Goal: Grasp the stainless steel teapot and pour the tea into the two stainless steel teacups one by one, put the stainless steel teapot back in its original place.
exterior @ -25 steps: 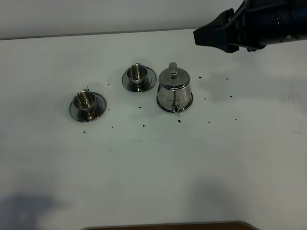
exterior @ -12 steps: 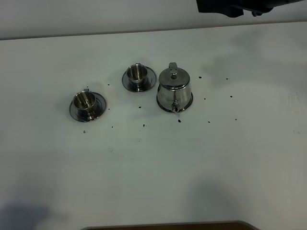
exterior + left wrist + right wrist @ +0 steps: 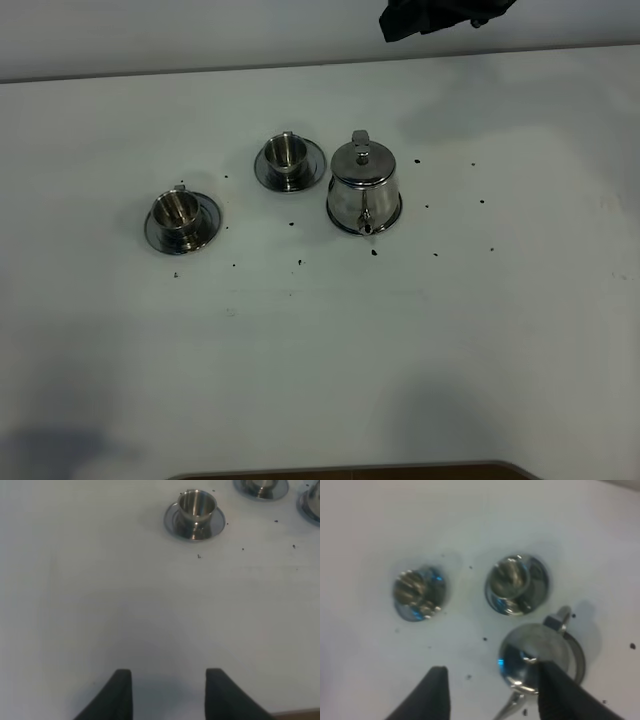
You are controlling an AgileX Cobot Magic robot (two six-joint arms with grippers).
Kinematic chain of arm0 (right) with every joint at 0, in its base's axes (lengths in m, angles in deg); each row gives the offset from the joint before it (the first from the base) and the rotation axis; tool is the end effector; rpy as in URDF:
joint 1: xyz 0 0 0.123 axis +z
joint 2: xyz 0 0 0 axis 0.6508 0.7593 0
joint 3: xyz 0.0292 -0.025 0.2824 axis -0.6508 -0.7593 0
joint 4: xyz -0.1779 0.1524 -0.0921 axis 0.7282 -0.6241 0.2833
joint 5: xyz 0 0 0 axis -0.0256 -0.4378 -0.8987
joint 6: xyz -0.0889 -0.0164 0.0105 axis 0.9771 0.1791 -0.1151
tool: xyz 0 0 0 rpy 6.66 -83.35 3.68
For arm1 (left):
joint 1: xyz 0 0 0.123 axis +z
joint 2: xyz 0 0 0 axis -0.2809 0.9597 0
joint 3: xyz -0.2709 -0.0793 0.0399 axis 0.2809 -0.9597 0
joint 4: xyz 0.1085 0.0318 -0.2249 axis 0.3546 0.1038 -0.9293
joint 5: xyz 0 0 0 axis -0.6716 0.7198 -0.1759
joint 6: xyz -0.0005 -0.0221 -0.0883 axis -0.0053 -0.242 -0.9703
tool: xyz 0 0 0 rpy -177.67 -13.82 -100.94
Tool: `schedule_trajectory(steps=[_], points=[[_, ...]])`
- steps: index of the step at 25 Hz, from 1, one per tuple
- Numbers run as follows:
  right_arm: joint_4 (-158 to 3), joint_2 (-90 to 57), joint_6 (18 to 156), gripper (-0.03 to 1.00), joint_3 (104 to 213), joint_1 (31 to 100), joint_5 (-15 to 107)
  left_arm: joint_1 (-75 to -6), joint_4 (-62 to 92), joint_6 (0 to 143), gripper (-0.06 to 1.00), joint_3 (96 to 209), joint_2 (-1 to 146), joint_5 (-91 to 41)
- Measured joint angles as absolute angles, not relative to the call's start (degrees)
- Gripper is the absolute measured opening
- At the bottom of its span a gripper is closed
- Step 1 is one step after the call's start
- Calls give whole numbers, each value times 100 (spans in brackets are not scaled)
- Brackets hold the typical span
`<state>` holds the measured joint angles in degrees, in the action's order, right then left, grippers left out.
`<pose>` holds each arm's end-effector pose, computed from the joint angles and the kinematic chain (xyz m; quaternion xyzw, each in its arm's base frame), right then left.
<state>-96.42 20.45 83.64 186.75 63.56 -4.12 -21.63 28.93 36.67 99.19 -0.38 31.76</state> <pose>0.3853 0.2017 0.3404 -0.2868 0.8887 0.2334 0.2711 -0.0003 0.0007 0.2650 0.0360 0.8631 -0.0212 0.5032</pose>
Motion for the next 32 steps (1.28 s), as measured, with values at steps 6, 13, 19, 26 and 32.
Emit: schedule_trajectory(steps=[6, 13, 19, 26, 32], points=[[-8351, 2915, 7673, 47, 19475, 6869, -511, -2163, 2893, 3667, 39, 9919, -38, 3176], [-7236, 3765, 6991, 51, 20282, 7372, -575, -2163, 2893, 3667, 39, 9919, -38, 3176], [-6895, 4552, 6547, 51, 21157, 7407, -772, -2163, 2893, 3667, 39, 9919, -38, 3176], [-6456, 5455, 6369, 51, 22713, 7407, -1382, -2163, 2893, 3667, 39, 9919, -38, 3176], [-6460, 5637, 6562, 51, 23023, 7407, -1423, -2163, 2893, 3667, 39, 9919, -38, 3176]])
